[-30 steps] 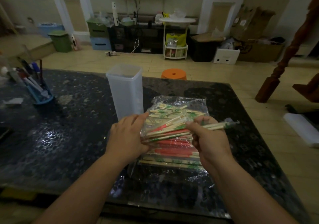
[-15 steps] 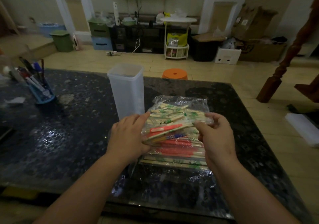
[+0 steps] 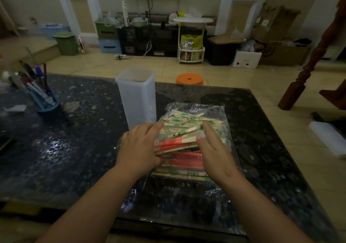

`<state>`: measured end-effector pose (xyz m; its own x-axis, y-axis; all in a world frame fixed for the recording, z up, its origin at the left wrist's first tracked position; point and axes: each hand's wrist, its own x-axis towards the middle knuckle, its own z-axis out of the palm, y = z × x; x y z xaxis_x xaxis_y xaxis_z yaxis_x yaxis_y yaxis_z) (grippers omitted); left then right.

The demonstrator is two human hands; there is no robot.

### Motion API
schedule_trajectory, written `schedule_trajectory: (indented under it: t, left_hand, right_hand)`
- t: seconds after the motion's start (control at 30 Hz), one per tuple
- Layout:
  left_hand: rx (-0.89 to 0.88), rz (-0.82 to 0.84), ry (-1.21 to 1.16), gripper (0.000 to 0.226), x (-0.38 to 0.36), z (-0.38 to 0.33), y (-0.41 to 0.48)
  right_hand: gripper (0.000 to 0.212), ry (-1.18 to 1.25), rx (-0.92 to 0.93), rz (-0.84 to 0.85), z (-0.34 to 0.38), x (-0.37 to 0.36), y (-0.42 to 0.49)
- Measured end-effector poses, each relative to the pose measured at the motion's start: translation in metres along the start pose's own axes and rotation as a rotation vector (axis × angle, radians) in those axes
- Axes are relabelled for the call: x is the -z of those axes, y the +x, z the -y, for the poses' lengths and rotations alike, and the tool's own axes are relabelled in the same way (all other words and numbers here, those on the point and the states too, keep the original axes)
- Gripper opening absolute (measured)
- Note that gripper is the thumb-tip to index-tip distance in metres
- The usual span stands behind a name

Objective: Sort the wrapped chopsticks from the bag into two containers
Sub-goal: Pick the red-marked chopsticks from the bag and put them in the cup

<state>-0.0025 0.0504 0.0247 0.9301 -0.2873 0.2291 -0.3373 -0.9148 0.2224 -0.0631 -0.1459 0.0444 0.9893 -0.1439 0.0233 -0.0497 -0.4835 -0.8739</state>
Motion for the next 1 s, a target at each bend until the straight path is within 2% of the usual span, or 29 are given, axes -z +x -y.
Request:
schedule_trajectory:
  t: [0.23,0.33,0.43,0.5,0.6,0.7,0.8,1.0]
  left_hand:
    - [0.052,0.002,-0.021,0.099,0.006,0.000,0.000]
    - [0.088,-0.014,-0.032,0.100,0.007,0.002,0.000]
    - [0.128,-0.007,-0.012,0.103,0.009,0.003,0.001]
    - [0.157,-0.001,0.000,0.105,0.010,0.005,0.002]
    - [0.176,0.005,0.000,0.107,0.011,0.007,0.002]
    - [0.177,0.010,-0.004,0.107,0.011,0.006,0.001]
    - [0.169,0.005,0.000,0.108,0.010,0.004,0.002]
    - [0.166,0.007,-0.008,0.108,0.010,0.004,0.001]
  right_hand:
    - [0.043,0.101,0.019,-0.264,0.000,0.003,0.002]
    - [0.037,0.104,0.036,-0.311,0.000,0.005,0.001]
    - [0.017,0.029,0.045,-0.310,0.001,0.009,0.000]
    - [0.009,-0.004,0.011,-0.202,0.001,0.011,0.000]
    - [0.017,-0.054,-0.024,0.161,0.000,0.009,-0.004]
    - [0.015,-0.353,0.042,0.420,-0.004,-0.002,-0.009]
    - [0.015,-0.523,0.048,0.538,-0.007,-0.013,-0.012]
    - [0.059,-0.712,0.040,0.534,-0.023,-0.028,-0.012]
